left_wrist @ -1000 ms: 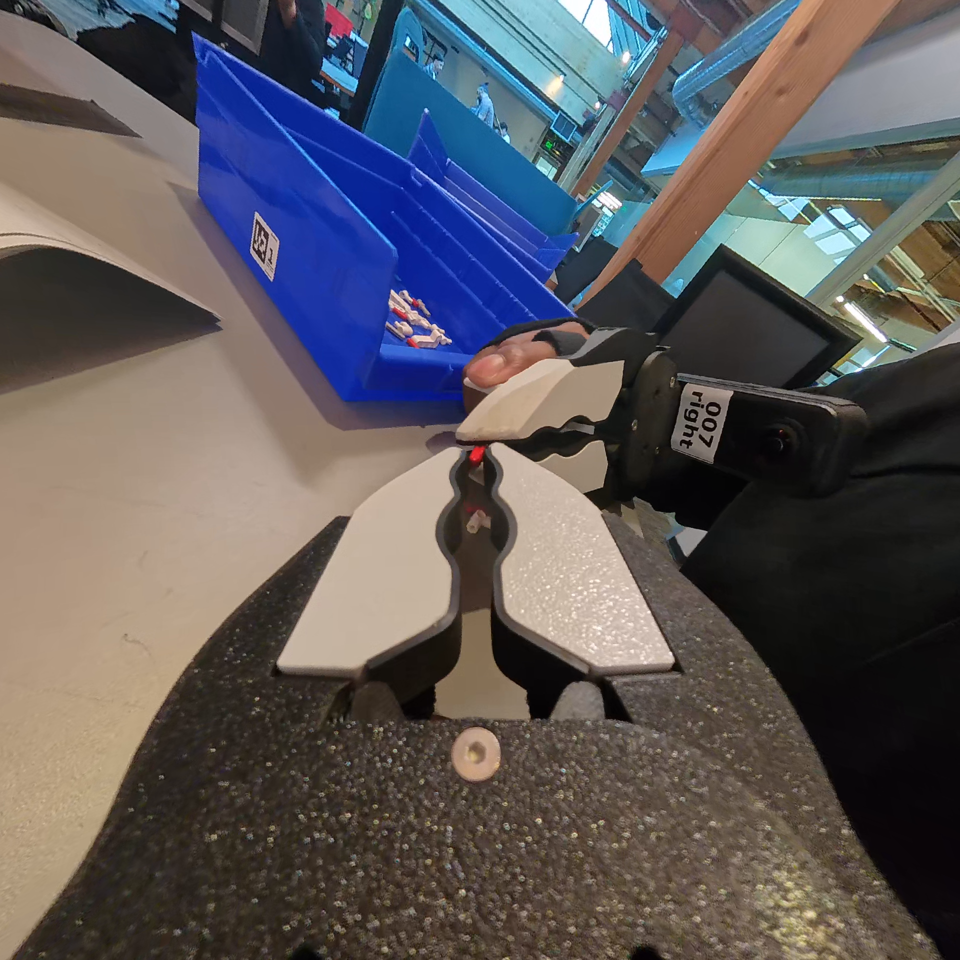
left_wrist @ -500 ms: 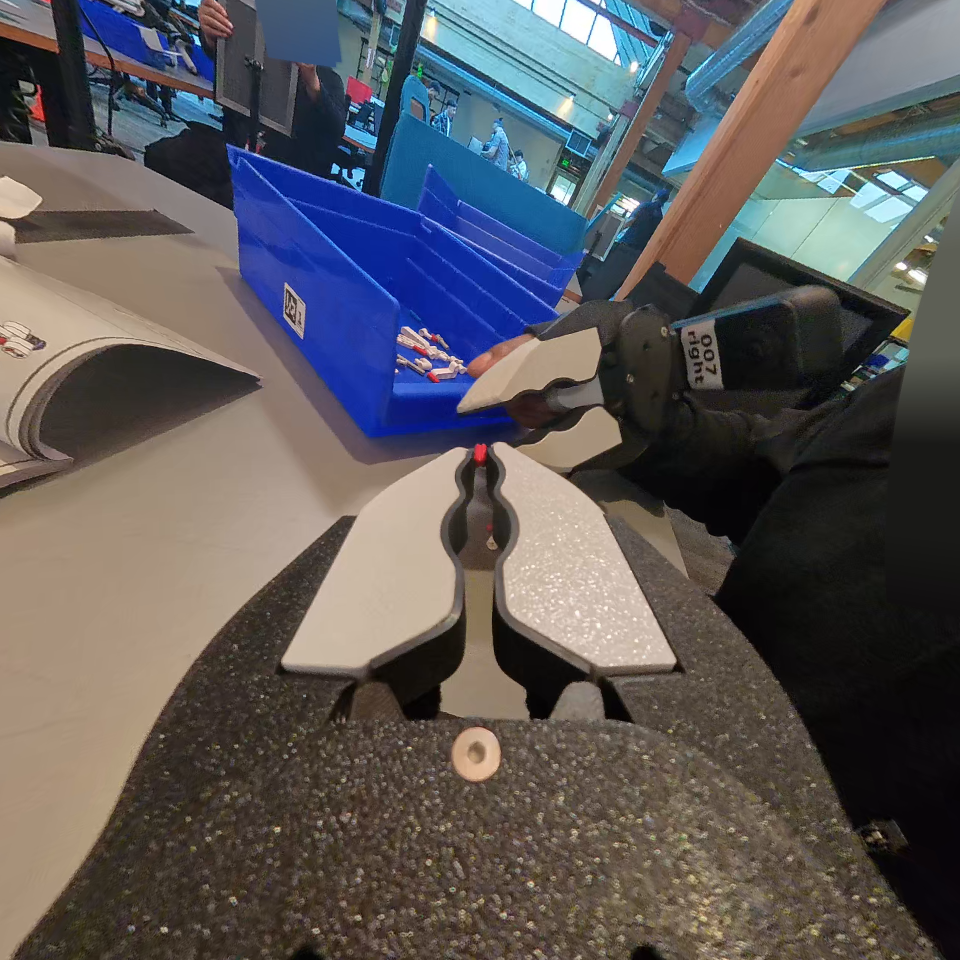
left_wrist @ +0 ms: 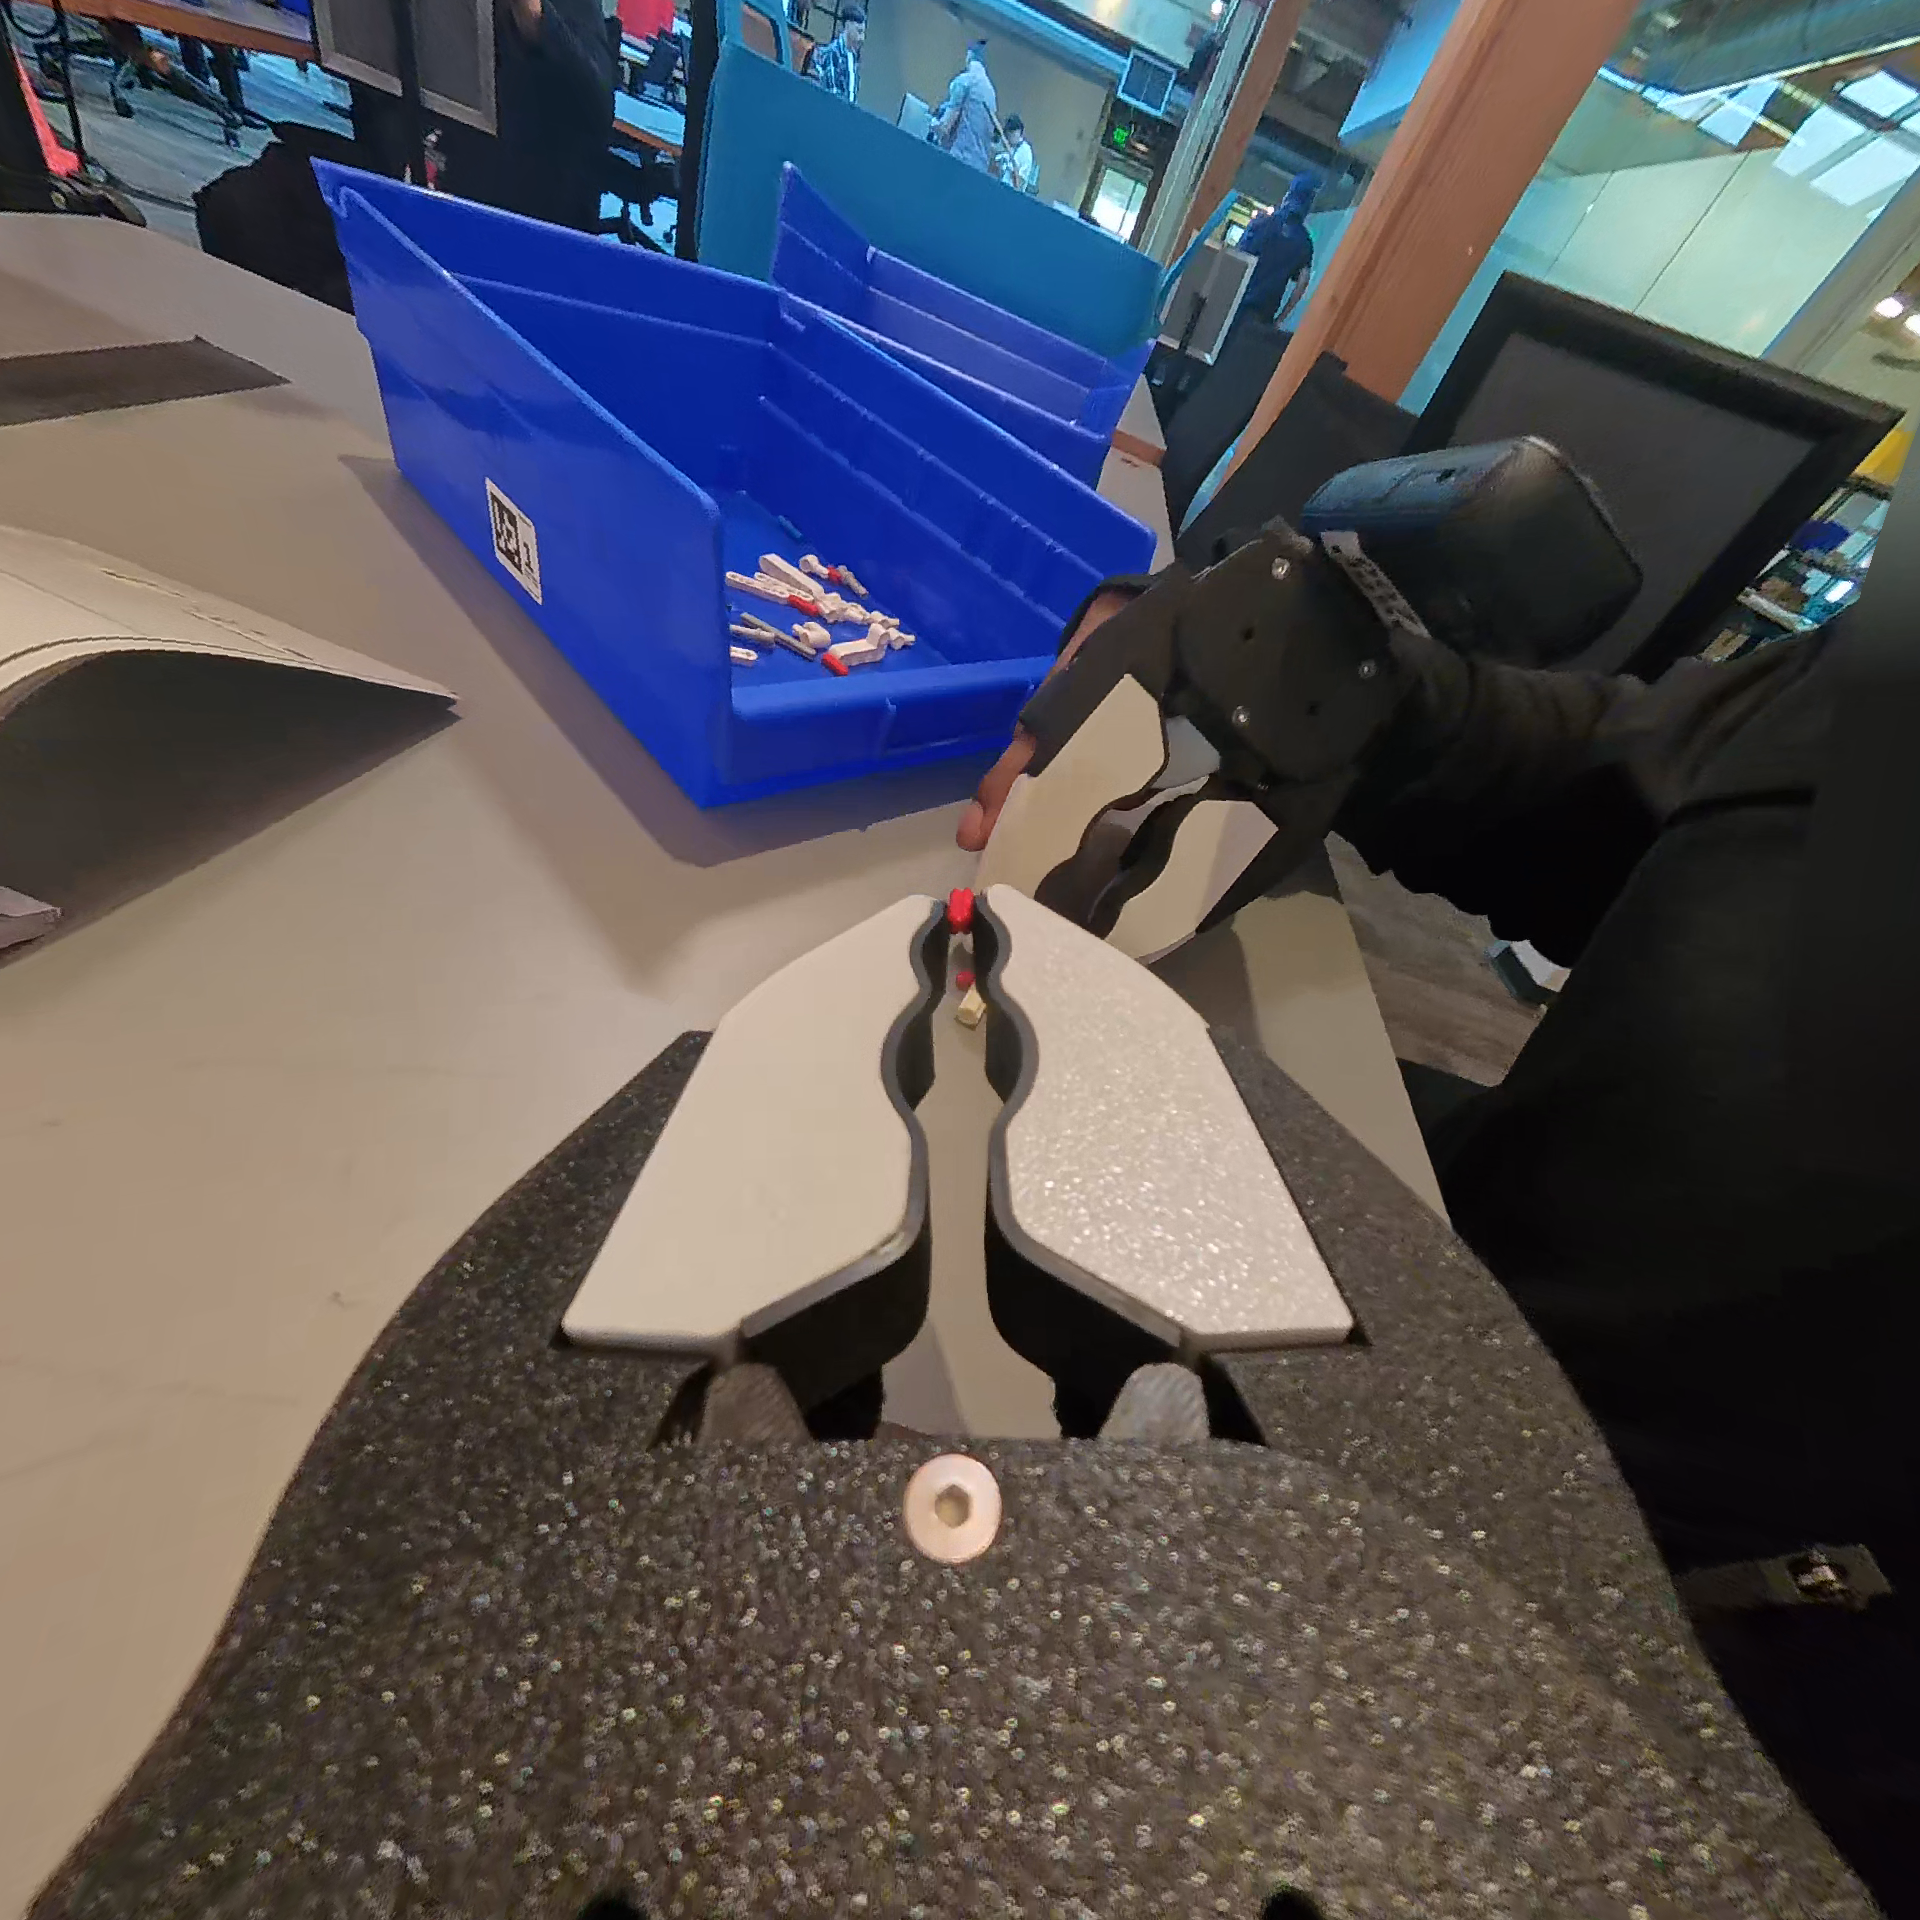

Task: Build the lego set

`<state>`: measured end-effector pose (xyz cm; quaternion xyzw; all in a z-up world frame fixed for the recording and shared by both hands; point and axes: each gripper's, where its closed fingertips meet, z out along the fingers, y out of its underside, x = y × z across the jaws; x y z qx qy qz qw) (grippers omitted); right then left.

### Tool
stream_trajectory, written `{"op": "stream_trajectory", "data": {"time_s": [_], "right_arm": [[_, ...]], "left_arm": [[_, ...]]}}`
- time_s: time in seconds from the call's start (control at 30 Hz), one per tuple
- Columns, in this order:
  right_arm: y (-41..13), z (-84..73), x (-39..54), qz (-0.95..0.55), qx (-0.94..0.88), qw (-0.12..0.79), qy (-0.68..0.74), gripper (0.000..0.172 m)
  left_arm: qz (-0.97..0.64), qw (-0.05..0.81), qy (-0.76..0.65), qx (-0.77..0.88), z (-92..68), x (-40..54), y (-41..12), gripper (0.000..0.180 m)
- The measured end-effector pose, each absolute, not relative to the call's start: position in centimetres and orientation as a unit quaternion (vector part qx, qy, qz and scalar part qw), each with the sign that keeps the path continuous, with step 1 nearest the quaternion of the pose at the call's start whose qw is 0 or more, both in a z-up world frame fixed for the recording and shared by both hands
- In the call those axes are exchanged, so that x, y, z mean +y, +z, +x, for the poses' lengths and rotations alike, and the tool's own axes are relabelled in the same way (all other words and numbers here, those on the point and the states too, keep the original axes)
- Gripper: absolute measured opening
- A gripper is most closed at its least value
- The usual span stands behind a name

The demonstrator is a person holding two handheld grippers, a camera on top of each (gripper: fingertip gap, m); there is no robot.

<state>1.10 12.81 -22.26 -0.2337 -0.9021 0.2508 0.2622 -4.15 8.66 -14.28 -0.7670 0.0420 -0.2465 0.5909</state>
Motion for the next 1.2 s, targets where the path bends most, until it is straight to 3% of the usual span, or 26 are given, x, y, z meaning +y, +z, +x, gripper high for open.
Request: {"op": "stream_trajectory", "data": {"time_s": [0.43,0.83,0.97,1.07,1.2], "right_arm": [[-22.9,0.9,12.0,-0.267,-0.896,0.24,0.26,0.016],[-22.9,0.6,12.2,-0.326,-0.874,0.23,0.276,0.024],[-23.0,0.4,12.0,-0.327,-0.875,0.223,0.279,0.016],[-22.9,-0.3,12.2,-0.307,-0.877,0.258,0.263,0.016],[-20.1,-2.3,11.3,-0.242,-0.843,0.372,0.304,0.016]], "left_arm": [[-0.793,0.56,-0.234,0.048,-3.9,8.6,-15.7,0.004],[-0.804,0.544,-0.235,0.054,-3.4,8.5,-16.2,0.004],[-0.815,0.524,-0.24,0.055,-3.1,8.4,-16.8,0.004],[-0.822,0.508,-0.251,0.049,-3.0,8.2,-17.2,0.004],[-0.816,0.513,-0.266,0.029,-3.4,8.3,-17.0,0.004]]}}
